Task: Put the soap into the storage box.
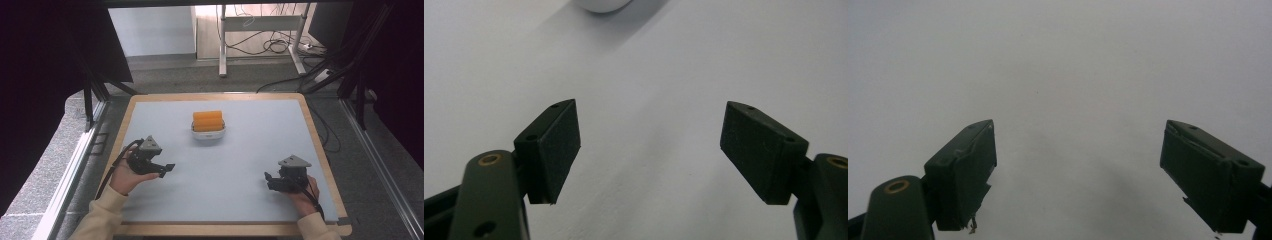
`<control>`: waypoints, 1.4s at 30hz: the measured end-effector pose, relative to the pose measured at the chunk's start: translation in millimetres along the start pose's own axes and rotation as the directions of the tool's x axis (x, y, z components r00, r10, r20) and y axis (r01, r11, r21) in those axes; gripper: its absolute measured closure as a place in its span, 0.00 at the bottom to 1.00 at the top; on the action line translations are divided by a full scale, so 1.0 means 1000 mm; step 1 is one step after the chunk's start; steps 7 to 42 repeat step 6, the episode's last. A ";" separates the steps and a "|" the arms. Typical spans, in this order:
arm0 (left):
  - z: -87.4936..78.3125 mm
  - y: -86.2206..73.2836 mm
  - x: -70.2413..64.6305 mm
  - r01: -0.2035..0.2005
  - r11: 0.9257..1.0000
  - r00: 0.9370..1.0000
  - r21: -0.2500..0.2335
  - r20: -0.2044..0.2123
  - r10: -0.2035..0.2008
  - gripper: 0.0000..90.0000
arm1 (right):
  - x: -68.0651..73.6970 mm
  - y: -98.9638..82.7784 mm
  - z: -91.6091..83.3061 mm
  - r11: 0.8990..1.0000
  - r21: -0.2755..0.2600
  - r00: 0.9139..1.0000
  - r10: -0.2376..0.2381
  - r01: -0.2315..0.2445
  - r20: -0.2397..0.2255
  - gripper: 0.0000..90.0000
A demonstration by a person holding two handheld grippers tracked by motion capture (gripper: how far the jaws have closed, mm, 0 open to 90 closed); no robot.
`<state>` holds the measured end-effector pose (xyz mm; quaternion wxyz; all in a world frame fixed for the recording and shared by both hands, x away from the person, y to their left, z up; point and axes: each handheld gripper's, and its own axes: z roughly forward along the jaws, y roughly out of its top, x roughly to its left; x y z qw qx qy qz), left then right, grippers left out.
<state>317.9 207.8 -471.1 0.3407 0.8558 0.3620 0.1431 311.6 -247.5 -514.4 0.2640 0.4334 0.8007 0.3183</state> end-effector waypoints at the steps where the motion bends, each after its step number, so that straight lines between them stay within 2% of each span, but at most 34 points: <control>1: -0.001 0.001 -0.001 0.006 1.000 1.000 -0.002 0.006 -0.006 0.26 | 0.000 0.000 -0.001 1.000 -0.004 1.000 0.001 -0.001 -0.001 0.17; 4: -0.001 0.004 -0.002 -0.014 1.000 1.000 0.005 0.019 0.013 0.26 | -0.002 -0.001 -0.003 1.000 -0.024 1.000 0.009 -0.009 -0.002 0.17; 6: 0.000 0.005 -0.002 -0.021 1.000 1.000 0.013 0.003 0.021 0.25 | -0.005 -0.001 -0.005 0.998 -0.045 0.999 0.034 -0.035 -0.023 0.17; 42: 0.000 0.005 -0.002 -0.021 1.000 1.000 0.013 0.003 0.021 0.25 | -0.005 -0.001 -0.005 0.998 -0.045 0.999 0.034 -0.035 -0.023 0.17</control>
